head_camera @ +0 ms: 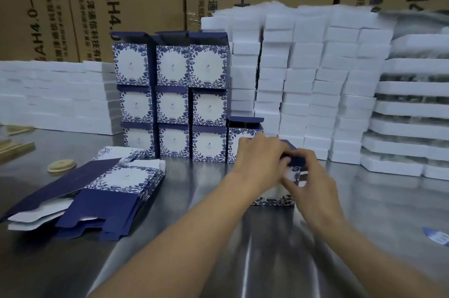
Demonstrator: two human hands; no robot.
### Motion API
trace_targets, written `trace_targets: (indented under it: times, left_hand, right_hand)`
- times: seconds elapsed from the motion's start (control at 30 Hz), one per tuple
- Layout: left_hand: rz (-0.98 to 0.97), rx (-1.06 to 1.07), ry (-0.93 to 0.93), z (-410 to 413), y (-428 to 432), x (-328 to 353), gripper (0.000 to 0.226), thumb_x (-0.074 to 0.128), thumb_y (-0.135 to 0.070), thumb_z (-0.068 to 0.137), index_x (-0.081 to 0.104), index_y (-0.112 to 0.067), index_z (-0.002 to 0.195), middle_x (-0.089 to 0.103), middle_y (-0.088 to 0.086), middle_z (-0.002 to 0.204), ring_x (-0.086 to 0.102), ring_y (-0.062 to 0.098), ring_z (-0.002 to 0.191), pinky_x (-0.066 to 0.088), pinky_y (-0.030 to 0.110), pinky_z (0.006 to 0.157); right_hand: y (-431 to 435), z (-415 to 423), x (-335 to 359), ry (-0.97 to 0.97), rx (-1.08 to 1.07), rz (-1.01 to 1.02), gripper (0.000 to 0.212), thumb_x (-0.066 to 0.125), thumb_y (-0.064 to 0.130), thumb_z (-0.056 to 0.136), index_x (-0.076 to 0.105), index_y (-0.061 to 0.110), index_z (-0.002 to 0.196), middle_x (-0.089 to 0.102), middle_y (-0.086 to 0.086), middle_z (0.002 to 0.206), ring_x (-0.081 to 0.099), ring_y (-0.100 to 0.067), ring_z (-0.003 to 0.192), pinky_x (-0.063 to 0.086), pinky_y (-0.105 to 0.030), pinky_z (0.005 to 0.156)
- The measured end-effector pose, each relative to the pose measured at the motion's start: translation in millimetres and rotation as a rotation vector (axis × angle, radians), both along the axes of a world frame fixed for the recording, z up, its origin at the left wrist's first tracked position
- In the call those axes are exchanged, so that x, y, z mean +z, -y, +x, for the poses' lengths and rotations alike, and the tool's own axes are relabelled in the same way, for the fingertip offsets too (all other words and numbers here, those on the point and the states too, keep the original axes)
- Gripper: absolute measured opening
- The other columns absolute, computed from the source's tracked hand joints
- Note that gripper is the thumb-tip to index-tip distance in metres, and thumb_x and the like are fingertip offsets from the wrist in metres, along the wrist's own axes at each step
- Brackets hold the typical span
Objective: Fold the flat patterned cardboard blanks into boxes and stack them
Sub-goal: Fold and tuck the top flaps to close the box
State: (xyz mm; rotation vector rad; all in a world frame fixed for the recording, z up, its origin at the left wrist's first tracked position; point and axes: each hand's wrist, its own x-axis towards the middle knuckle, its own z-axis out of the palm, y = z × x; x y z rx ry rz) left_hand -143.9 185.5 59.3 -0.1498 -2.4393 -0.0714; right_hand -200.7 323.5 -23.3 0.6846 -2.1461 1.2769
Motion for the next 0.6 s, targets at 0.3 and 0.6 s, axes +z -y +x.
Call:
trace_targets:
  times: [0.3,0.6]
  left_hand:
    - [-0.05,-0.031,-0.117,-25.6,20.8,44.5,0.037,0.055,-0.024,0.108,0.064,-0.044,0.139,0.07,-0.013,0.131,0.058,0.022,0.115,0.047,0.042,0.091]
    - [-0.07,-0.062,-0.259,-73.4,42.0,103.7,0.048,0.058,-0.008,0.102,0.063,-0.035,0.141,0.068,-0.013,0.134,0.056,0.017,0.129,0.042,0.036,0.101]
  right_hand:
    - [13.2,-35.4,69.4,-0.1,-0.008,-0.077,0.037,0.081,0.025,0.092,0.06,0.045,0.114,0.07,0.018,0.106,0.068,-0.003,0.09,0.059,-0.038,0.079]
    - [50.5,-97.0,146.2,-0.212,-0.061,-0.166,0.034,0.079,0.029,0.091,0.059,0.042,0.116,0.071,0.013,0.105,0.07,-0.009,0.087,0.058,-0.044,0.081]
